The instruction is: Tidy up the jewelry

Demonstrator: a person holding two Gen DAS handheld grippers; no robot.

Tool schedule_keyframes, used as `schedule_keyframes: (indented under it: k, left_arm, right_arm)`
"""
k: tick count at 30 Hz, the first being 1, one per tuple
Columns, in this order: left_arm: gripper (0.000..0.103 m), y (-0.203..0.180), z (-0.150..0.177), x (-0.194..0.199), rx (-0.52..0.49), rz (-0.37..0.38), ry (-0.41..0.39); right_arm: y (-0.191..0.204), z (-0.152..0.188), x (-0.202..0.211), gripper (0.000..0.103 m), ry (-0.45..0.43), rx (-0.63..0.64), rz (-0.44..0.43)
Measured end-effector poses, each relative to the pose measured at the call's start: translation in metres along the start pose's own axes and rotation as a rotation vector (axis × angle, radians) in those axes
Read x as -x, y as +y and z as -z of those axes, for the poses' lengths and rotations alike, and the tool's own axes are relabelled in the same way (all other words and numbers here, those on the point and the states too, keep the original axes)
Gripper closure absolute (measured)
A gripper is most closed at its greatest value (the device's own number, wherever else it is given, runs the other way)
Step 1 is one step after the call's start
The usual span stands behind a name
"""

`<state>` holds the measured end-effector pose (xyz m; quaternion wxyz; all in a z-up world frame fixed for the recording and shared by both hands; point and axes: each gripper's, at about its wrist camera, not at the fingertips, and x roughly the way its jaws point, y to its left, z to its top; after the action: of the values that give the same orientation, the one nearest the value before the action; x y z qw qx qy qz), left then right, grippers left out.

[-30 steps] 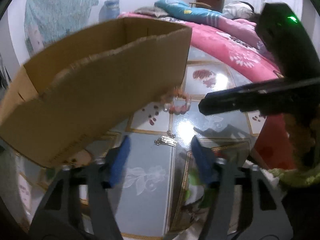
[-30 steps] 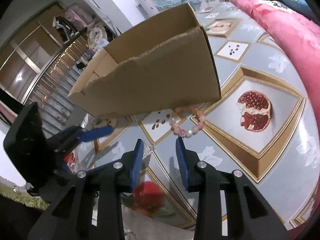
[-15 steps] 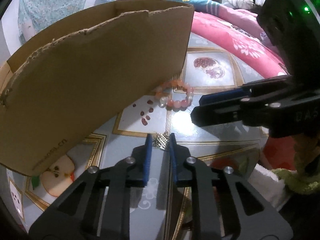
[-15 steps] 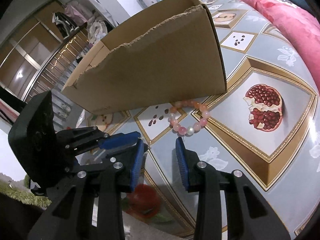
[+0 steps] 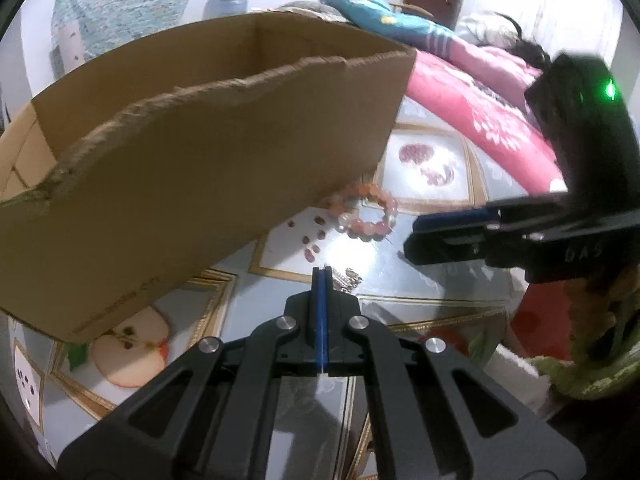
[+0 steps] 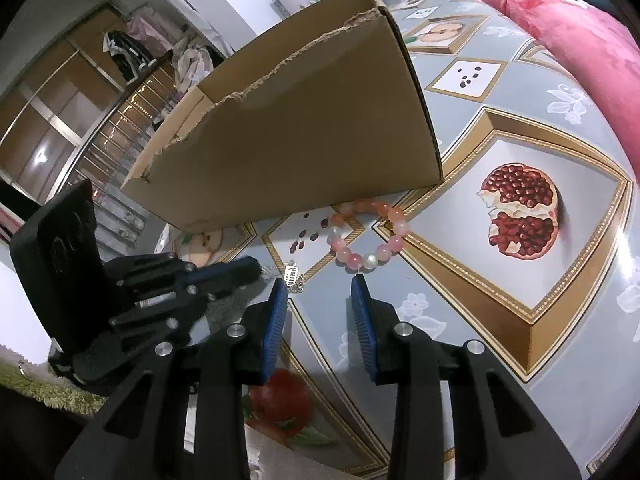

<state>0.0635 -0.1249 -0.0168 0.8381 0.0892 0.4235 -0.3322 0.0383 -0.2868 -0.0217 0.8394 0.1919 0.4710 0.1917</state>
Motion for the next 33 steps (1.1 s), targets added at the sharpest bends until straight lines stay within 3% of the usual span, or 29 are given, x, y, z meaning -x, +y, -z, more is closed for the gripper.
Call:
schedule_keyframes:
  k: [16,23,29,33]
  left_arm:
    - [0.103,0.024,0.002,0.048,0.08,-0.039,-0.067]
    - [0.103,0.028,0.005,0.049,0.103,-0.04,-0.071]
    - [0.103,0.031,0.006,0.05,0.11,-0.035,-0.073]
    - [0.103,0.034,0.008,0.051,0.12,-0.034,-0.078]
  right_arm:
    - [0.011,0.002,-0.003,0.07,-0.005,0.058,0.014]
    - [0.034,0.003,-0.027,0.07,0.017,0.195,0.168]
    - [0.045,0.0,-0.042,0.07,0.003,0.249,0.226]
    - [0.055,0.002,-0.048,0.081,-0.004,0.328,0.286]
